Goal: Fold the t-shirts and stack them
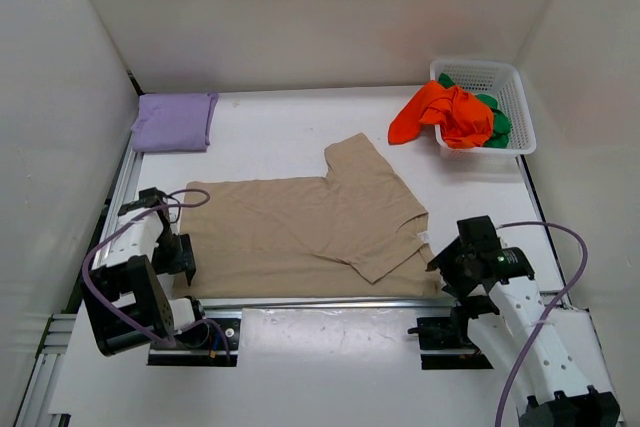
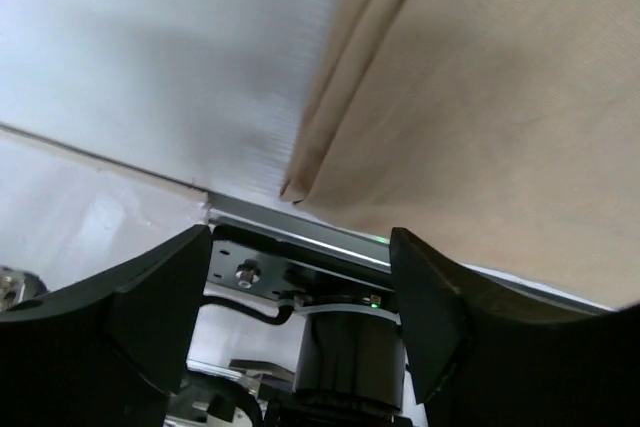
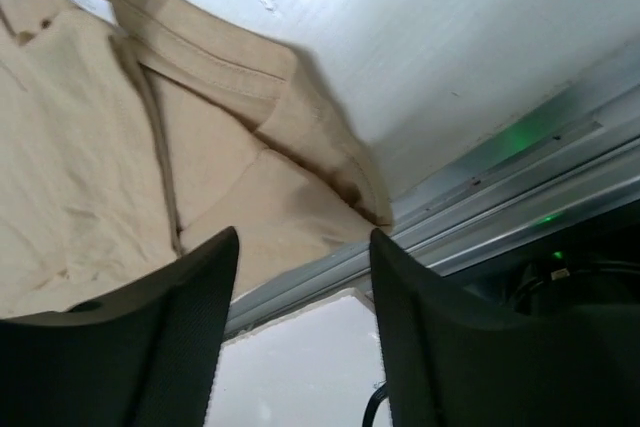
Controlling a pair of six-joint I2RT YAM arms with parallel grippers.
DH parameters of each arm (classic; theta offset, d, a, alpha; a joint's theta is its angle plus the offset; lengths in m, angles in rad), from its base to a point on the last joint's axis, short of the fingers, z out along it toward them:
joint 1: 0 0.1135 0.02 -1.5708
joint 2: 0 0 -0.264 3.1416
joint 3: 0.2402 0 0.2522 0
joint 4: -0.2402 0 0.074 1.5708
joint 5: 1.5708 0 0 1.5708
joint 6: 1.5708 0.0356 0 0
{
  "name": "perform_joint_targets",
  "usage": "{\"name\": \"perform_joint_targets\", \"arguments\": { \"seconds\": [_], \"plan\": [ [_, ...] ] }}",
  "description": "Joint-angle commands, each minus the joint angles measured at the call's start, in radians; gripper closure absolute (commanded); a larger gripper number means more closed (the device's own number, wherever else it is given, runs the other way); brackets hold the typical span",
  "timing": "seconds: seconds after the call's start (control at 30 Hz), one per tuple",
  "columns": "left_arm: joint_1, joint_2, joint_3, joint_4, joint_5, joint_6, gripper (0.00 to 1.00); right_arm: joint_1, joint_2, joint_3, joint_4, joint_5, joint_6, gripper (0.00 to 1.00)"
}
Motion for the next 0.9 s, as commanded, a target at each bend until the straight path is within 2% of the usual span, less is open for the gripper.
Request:
{"name": "perform_joint_targets", "arguments": {
  "seconds": [0.0,0.03,0.1,0.13,0.2,0.23,0.27,0.3,0.33,0.4,0.43,0.47,0.53,0.6,0.7,0.73,0.87],
  "plan": [
    [0.011,-0.027,0.063,-0.001,-0.076,0.000,0.17,0.010,0.057,0.101,-0.008,-0.004,-0.032,0.33],
    [0.022,-0.036,0.094,0.009,-0.076,0.000,0.10,0.030,0.112,0.130,0.018,-0.019,-0.051,0.31],
    [0.034,-0.036,0.207,0.038,-0.052,0.000,0.09,0.064,0.201,0.256,0.070,-0.019,-0.092,0.29],
    [0.048,-0.022,0.247,0.053,0.006,0.000,0.07,0.105,0.257,0.311,0.133,-0.019,-0.164,0.27],
    [0.059,0.006,0.352,0.085,0.076,0.000,0.04,0.145,0.483,0.452,0.164,-0.019,-0.253,0.24],
    [0.059,0.025,0.383,0.125,0.135,0.000,0.03,0.174,0.572,0.644,0.155,0.006,-0.303,0.21],
    [0.059,0.073,0.413,0.145,0.163,0.000,0.03,0.187,0.759,0.755,0.140,0.023,-0.389,0.20],
    [0.059,0.102,0.471,0.163,0.189,0.000,0.03,0.196,0.854,0.870,0.122,0.043,-0.428,0.18],
    [0.068,0.130,0.500,0.180,0.215,0.000,0.03,0.208,1.039,1.101,0.089,0.065,-0.462,0.16],
    [0.077,0.220,0.569,0.228,0.289,0.000,0.03,0.208,1.219,1.324,0.069,0.088,-0.531,0.16],
    [0.077,0.246,0.585,0.248,0.307,0.000,0.03,0.208,1.401,1.439,0.055,0.088,-0.542,0.16],
    [0.077,0.272,0.600,0.265,0.321,0.000,0.03,0.208,1.489,1.667,0.028,0.088,-0.542,0.16],
    [0.077,0.351,0.643,0.305,0.321,0.000,0.03,0.185,1.712,1.857,0.028,0.053,-0.513,0.16],
    [0.087,0.427,0.669,0.314,0.303,0.000,0.03,0.172,1.793,1.916,0.112,0.001,-0.448,0.16],
    [0.087,0.512,0.717,0.334,0.292,0.000,0.00,0.162,1.809,1.771,0.330,0.042,-0.294,0.16],
    [0.087,0.530,0.730,0.334,0.292,0.000,0.00,0.162,1.829,1.749,0.351,0.071,-0.269,0.17],
    [0.074,0.616,0.750,0.345,0.329,0.000,0.00,0.201,1.931,1.891,0.327,0.166,-0.253,0.17]
  ]
}}
